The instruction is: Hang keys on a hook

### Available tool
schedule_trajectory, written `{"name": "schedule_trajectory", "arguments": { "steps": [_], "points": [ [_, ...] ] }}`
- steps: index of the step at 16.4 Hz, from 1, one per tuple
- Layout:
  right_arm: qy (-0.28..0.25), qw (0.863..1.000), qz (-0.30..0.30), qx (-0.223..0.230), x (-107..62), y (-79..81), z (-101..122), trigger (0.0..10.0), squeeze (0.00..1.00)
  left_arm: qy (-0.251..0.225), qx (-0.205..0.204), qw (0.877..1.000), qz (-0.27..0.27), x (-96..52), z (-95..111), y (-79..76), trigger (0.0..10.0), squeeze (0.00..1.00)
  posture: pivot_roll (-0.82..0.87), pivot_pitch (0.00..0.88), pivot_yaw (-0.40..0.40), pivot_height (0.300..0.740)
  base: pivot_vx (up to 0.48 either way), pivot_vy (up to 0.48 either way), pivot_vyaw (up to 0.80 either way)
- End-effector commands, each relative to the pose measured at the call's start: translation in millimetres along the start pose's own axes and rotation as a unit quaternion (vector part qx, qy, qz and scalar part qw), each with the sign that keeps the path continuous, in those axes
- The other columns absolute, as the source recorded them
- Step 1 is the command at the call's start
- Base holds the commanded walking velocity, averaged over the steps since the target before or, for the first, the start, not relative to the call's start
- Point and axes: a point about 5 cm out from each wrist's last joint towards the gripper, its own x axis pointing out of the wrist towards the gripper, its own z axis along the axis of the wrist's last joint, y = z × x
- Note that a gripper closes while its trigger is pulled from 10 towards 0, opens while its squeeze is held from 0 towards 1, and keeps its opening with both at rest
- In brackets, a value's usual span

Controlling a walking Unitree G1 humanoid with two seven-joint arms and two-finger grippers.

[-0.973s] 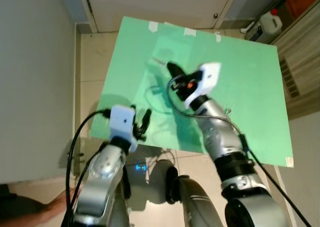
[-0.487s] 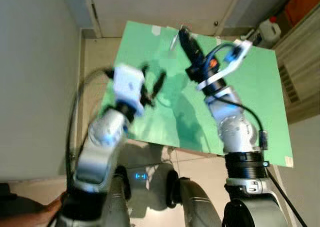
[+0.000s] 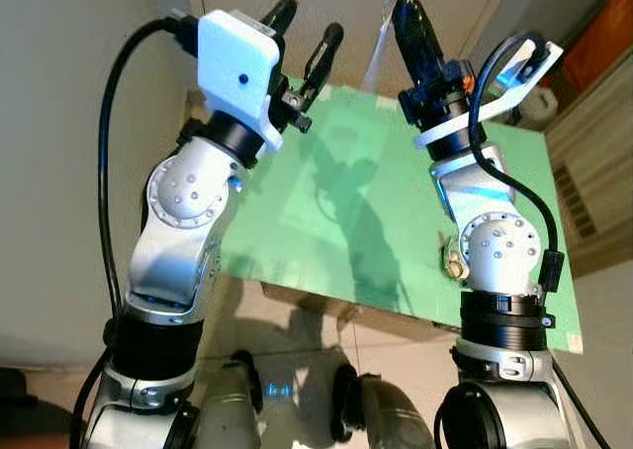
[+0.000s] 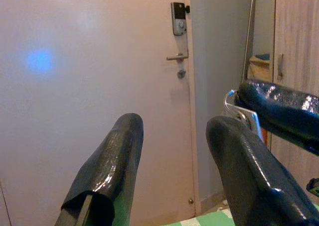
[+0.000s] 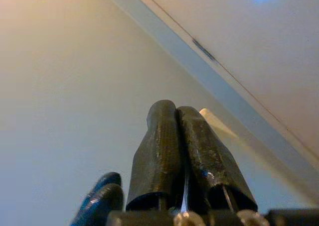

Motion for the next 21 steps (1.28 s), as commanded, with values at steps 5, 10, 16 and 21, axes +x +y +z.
{"name": "schedule_trajectory", "arguments": {
  "steps": [5,10,16,21],
  "points": [
    [-0.002,0.999,0.038,0.012,4.4,25.8,3,0.0,0.0,0.005,-0.009,0.999,-0.051,5.7,-1,-13.6,10.0,0.0,0.18,0.126,-0.086,0.74,0.0,0.0,0.0],
    [-0.012,0.999,0.028,0.044,2.5,28.0,0,0.0,0.0,0.01,-0.012,0.998,-0.056,8.6,-4,-17.0,10.0,0.0,0.18,0.134,-0.075,0.74,0.0,0.0,0.0],
    [-0.124,0.977,-0.011,0.173,1.2,19.8,3,10.0,0.0,0.009,-0.027,0.997,-0.071,9.6,-4,-27.2,10.0,0.0,0.18,0.135,-0.062,0.74,0.0,0.0,0.0],
    [-0.088,0.985,0.02,0.144,4.5,31.6,-7,10.0,0.0,0.001,-0.043,0.997,-0.068,12.3,0,-27.2,10.0,0.0,0.19,0.133,-0.061,0.74,0.0,0.0,0.0]
  ]
}}
